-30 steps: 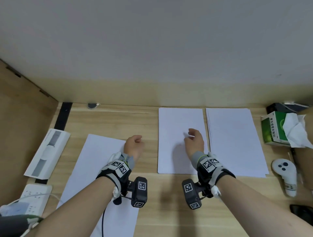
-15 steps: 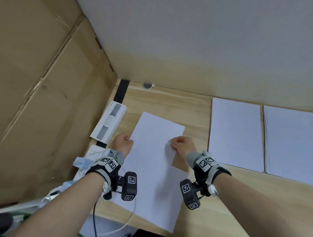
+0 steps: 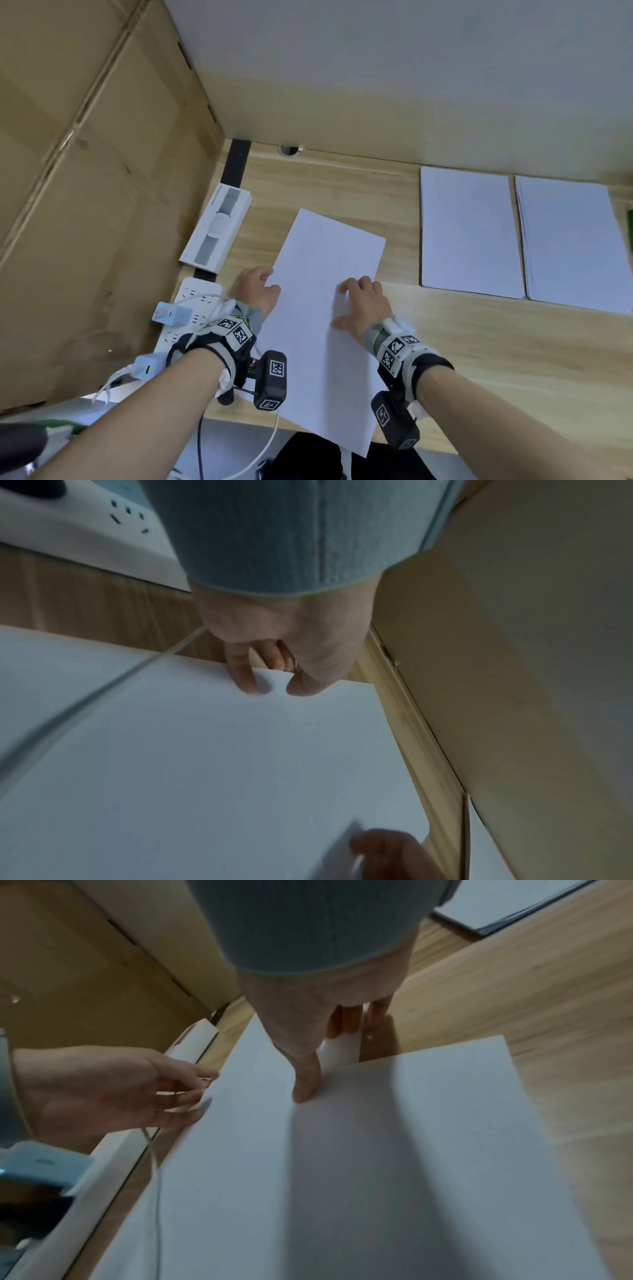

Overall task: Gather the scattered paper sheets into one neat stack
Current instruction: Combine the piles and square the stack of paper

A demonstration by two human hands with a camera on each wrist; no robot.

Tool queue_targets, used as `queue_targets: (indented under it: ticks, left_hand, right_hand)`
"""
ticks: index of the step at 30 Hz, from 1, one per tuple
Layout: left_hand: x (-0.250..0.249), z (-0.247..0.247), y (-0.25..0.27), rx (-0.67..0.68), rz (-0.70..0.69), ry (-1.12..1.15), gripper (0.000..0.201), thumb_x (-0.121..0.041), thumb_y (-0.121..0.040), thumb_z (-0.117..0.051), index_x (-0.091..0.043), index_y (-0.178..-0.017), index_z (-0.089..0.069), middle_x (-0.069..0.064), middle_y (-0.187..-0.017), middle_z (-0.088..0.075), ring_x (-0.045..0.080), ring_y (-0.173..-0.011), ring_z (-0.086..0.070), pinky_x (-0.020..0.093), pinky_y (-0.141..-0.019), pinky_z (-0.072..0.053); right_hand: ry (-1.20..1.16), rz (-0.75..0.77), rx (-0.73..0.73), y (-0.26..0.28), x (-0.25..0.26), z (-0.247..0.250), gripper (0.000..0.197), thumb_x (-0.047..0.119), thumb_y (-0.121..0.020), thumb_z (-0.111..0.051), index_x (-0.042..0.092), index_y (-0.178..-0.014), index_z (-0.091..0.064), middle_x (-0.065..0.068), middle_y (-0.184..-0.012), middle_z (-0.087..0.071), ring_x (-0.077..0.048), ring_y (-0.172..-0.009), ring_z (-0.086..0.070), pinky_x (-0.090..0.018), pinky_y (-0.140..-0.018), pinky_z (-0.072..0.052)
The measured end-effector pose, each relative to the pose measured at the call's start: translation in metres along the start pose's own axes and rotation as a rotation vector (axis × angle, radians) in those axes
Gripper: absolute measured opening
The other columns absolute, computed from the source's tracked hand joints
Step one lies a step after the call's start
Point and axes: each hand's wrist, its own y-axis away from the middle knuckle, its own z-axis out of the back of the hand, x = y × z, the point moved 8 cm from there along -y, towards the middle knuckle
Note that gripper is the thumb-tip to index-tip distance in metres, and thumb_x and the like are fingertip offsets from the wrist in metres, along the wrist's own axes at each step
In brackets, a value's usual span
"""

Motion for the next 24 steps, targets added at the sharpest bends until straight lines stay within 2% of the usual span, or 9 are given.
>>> queue_targets:
  ticks: [3, 6, 10, 13, 16, 18, 20, 22, 24]
  left_hand:
    - [-0.007, -0.014, 0.003, 0.069, 0.008, 0.028, 0.043, -0.009, -0.079, -0.062, -0.013, -0.122, -0.061, 0.005, -0.118, -0.059, 0.023, -0.107, -0.061, 0.030, -0.084, -0.050]
    - [-0.014, -0.038, 0.010, 0.183, 0.046, 0.075, 0.047, -0.018, -0.069, -0.057, -0.024, -0.115, -0.059, 0.000, -0.112, -0.061, 0.029, -0.096, -0.066, 0.045, -0.084, -0.058]
    - [-0.030, -0.062, 0.019, 0.226, 0.004, 0.068, 0.052, -0.022, -0.063, -0.052, -0.025, -0.114, -0.060, -0.002, -0.107, -0.065, 0.027, -0.080, -0.064, 0.041, -0.076, -0.056]
    - [-0.054, -0.071, 0.030, 0.228, -0.118, 0.030, 0.045, -0.008, -0.077, -0.054, -0.019, -0.120, -0.062, -0.001, -0.114, -0.063, 0.020, -0.095, -0.062, 0.032, -0.080, -0.051]
    - [-0.070, -0.081, 0.038, 0.249, -0.262, 0.037, 0.046, 0.004, -0.085, -0.050, -0.011, -0.127, -0.059, -0.002, -0.120, -0.054, 0.014, -0.107, -0.055, 0.021, -0.085, -0.039]
    - [-0.073, -0.078, 0.039, 0.216, -0.269, 0.052, 0.046, 0.004, -0.086, -0.048, -0.013, -0.127, -0.058, -0.003, -0.119, -0.054, 0.015, -0.109, -0.055, 0.023, -0.086, -0.040]
    - [-0.074, -0.067, 0.034, 0.106, -0.228, 0.100, 0.042, 0.002, -0.087, -0.047, -0.013, -0.125, -0.058, 0.000, -0.121, -0.057, 0.018, -0.110, -0.056, 0.027, -0.085, -0.042]
    - [-0.078, -0.055, 0.031, 0.012, -0.219, 0.150, 0.039, 0.000, -0.088, -0.048, -0.010, -0.125, -0.056, 0.006, -0.126, -0.057, 0.024, -0.114, -0.056, 0.030, -0.089, -0.043]
    - [-0.081, -0.050, 0.029, -0.010, -0.207, 0.134, 0.040, -0.003, -0.089, -0.048, -0.010, -0.128, -0.054, 0.006, -0.130, -0.055, 0.024, -0.118, -0.054, 0.033, -0.094, -0.044]
  right_hand:
    - [-0.035, -0.122, 0.025, 0.008, -0.028, 0.007, 0.036, 0.049, -0.071, -0.070, 0.031, -0.100, -0.056, 0.005, -0.108, -0.049, -0.020, -0.109, -0.043, -0.037, -0.086, -0.045]
    - [-0.076, -0.240, -0.001, 0.022, -0.061, 0.021, 0.024, 0.046, -0.076, -0.065, 0.031, -0.094, -0.057, 0.005, -0.104, -0.052, -0.020, -0.107, -0.046, -0.038, -0.088, -0.045]
    - [-0.131, -0.310, -0.014, 0.037, -0.103, 0.031, 0.014, 0.042, -0.080, -0.061, 0.031, -0.088, -0.059, 0.003, -0.100, -0.056, -0.022, -0.103, -0.048, -0.042, -0.090, -0.047]
    - [-0.224, -0.299, -0.005, 0.041, -0.121, 0.028, 0.010, 0.042, -0.080, -0.060, 0.033, -0.079, -0.055, 0.005, -0.094, -0.058, -0.019, -0.097, -0.051, -0.039, -0.085, -0.049]
    - [-0.352, -0.312, -0.093, 0.045, -0.133, 0.031, 0.013, 0.043, -0.079, -0.062, 0.033, -0.076, -0.053, 0.011, -0.084, -0.063, -0.013, -0.078, -0.059, -0.032, -0.067, -0.046]
    - [-0.455, -0.309, -0.182, 0.047, -0.136, 0.038, 0.012, 0.034, -0.082, -0.064, 0.030, -0.078, -0.054, 0.012, -0.080, -0.064, -0.014, -0.075, -0.061, -0.031, -0.065, -0.044]
    - [-0.601, -0.311, -0.281, 0.050, -0.140, 0.047, 0.008, 0.023, -0.085, -0.065, 0.026, -0.082, -0.058, 0.008, -0.081, -0.065, -0.016, -0.077, -0.060, -0.033, -0.071, -0.047]
    - [-0.752, -0.342, -0.354, 0.051, -0.148, 0.054, 0.004, 0.018, -0.087, -0.063, 0.022, -0.087, -0.061, 0.006, -0.080, -0.063, -0.018, -0.074, -0.058, -0.032, -0.072, -0.047]
    - [-0.868, -0.395, -0.392, 0.048, -0.154, 0.058, 0.005, 0.015, -0.088, -0.060, 0.018, -0.093, -0.063, 0.003, -0.078, -0.062, -0.020, -0.073, -0.058, -0.031, -0.071, -0.047]
